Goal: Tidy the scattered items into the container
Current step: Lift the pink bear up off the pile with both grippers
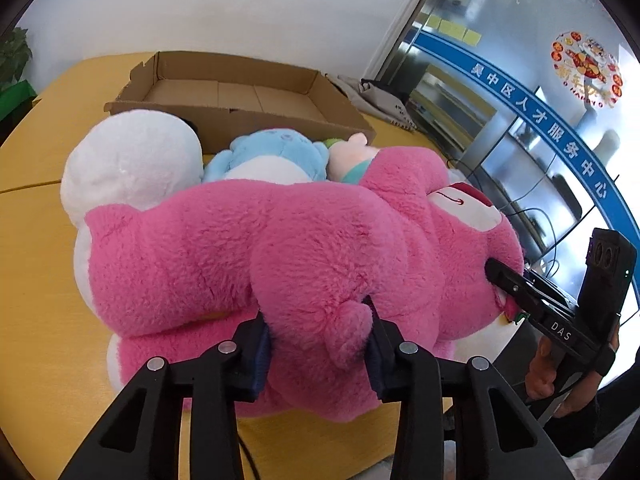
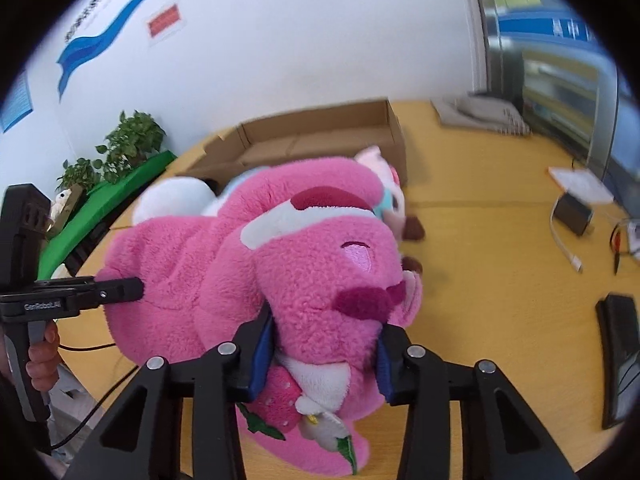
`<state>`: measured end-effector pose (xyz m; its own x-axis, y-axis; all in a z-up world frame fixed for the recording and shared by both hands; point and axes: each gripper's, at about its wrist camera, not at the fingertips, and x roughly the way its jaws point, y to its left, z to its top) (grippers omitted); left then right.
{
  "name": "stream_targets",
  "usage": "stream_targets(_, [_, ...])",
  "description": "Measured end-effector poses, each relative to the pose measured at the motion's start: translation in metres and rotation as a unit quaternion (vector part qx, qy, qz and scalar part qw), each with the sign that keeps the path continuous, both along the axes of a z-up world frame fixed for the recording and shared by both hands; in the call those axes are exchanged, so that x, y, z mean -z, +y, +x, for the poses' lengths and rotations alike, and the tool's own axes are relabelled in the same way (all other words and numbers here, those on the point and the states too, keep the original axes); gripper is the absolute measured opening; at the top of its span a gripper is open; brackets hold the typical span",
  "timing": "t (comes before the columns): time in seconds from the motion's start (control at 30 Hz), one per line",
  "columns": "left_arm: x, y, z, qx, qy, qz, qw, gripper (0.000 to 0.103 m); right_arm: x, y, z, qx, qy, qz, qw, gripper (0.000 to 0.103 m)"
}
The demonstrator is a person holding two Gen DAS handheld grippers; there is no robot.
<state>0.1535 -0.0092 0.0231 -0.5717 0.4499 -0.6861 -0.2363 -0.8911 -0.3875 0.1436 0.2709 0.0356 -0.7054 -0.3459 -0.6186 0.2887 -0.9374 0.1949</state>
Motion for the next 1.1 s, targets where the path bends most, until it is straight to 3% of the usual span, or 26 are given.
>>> stream_targets(0.2, [-0.084,-0.018,0.000,-0.017,0.116,-0.008,0.9931,0.041,-0.072,-0.012,-0.007,-0.018,0.107,-0.018,0.994,0.040])
stream_targets(0.3, [-0.119,-0.027,-0.031,-0.020,0.156,-0.023,0.9872,0.041,-0.104,-0.024,-0.033,-0.029,0.152,-0.023,0.988,0.040])
stream_targets(0.5, [-0.172,-0.038,-0.122,-0.027,0.209,-0.051,0.9763,0.041,-0.159,-0.036,-0.123,-0.033,0.211,-0.029,0.977,0.040])
stream_targets(0.63, [-0.186,-0.045,-0.186,-0.031,0.208,-0.053,0.9763,0.041,-0.178,-0.044,-0.180,-0.028,0.223,-0.027,0.974,0.040])
stream_targets(0.8, [-0.185,-0.055,-0.267,-0.034,0.176,-0.059,0.9820,0.041,-0.178,-0.055,-0.243,-0.026,0.214,-0.020,0.976,0.040])
stream_targets(1.1, [-0.141,-0.058,-0.403,-0.031,0.096,-0.064,0.9929,0.041,-0.144,-0.065,-0.352,-0.007,0.168,-0.015,0.986,0.040])
